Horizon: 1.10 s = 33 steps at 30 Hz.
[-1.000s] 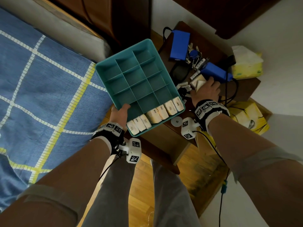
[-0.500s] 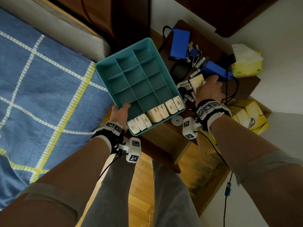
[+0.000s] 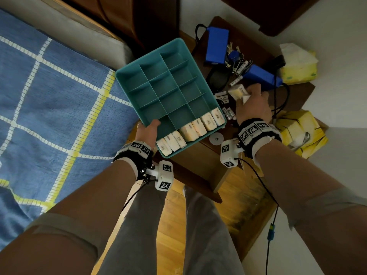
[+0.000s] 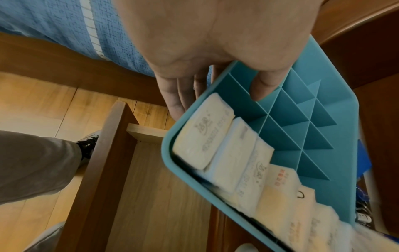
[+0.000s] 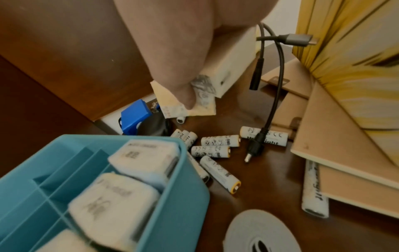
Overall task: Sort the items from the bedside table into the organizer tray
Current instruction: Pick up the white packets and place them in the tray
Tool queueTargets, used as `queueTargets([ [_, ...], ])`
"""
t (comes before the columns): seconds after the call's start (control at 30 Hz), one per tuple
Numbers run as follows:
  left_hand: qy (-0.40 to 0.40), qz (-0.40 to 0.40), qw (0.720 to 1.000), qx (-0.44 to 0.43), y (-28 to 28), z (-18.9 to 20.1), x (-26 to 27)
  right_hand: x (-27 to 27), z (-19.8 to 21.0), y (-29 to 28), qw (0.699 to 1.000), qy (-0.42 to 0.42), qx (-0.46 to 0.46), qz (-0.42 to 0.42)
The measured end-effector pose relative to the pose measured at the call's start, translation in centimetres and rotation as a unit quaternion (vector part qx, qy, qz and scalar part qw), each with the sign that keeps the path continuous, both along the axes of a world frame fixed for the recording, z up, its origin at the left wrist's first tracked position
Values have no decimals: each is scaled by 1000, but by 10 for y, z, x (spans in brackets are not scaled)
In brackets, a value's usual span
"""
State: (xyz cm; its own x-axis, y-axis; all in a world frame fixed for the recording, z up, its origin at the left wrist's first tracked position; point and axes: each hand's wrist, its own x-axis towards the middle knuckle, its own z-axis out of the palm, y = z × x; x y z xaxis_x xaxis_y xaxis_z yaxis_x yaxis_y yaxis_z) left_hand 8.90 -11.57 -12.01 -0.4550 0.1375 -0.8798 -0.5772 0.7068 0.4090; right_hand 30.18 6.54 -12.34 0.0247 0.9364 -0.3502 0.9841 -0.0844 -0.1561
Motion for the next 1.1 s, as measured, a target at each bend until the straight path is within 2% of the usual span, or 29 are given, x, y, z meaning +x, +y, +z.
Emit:
queueTargets([
  [0.07,-2,-2,1000,0,0,1,0,-1,13,-5,999,44,29,10],
  [0.13,-6,-2,1000,4,1,5,1,-8,24,-11,992,107,27,54],
  [0.23,-18,6,1000,16,1,10,2,-28,30,-23,974,174,-17,147],
  [0.37,-43,17,998,36,-3,20,3,-63,35,-44,943,217,-120,221],
  [0.47,-61,13,997,52,-11,25,0,-89,35,-62,913,179,-201,307],
  [0.7,-72,-23,994,73,-24,25,-4,-119,34,-82,880,92,-222,411],
  [0.87,-43,-42,996,71,-25,27,-2,-111,29,-81,910,108,-245,317],
  [0.97,-44,-57,995,69,-22,26,-4,-106,29,-86,909,141,-249,302],
  [1.1,-70,-18,994,80,-22,30,-5,-115,30,-95,908,154,-263,289],
])
